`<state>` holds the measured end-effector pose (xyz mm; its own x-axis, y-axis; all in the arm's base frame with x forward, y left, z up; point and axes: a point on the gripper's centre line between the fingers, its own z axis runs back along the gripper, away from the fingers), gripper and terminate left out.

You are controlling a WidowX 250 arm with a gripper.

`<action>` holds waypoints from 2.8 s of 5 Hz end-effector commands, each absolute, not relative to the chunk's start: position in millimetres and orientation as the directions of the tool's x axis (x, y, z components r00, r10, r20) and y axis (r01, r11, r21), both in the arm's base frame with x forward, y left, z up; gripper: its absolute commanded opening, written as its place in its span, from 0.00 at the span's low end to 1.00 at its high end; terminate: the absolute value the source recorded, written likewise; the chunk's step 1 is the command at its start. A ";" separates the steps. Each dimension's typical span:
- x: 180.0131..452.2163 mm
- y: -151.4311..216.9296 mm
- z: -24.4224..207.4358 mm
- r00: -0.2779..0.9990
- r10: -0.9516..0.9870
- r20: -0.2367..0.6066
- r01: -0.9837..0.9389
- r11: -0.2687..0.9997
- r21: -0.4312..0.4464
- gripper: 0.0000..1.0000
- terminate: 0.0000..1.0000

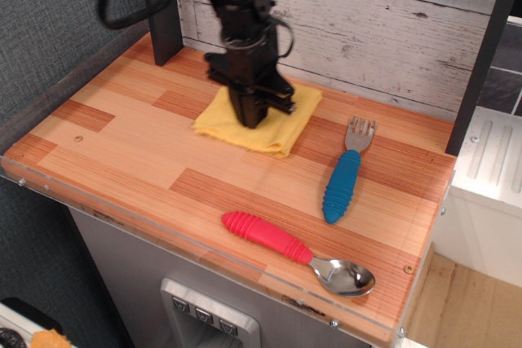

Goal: Place the yellow cloth upper middle side of the table

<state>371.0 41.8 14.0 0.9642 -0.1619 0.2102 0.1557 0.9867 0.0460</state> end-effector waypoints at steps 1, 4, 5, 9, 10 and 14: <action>377.5 22.8 18.5 0.949 -0.210 0.235 0.207 0.978 0.035 0.00 0.00; 385.4 24.8 31.3 0.949 -0.228 0.217 0.213 0.973 0.089 1.00 0.00; 385.6 28.4 40.9 0.940 -0.227 0.253 0.197 0.971 0.138 1.00 0.00; 374.7 30.8 92.1 0.905 -0.173 0.389 0.100 0.974 0.201 1.00 0.00; 364.0 30.5 97.1 0.946 -0.145 0.289 0.090 0.977 0.193 1.00 0.00; 270.7 -2.6 123.0 0.965 -0.034 0.259 0.027 0.999 0.031 1.00 0.00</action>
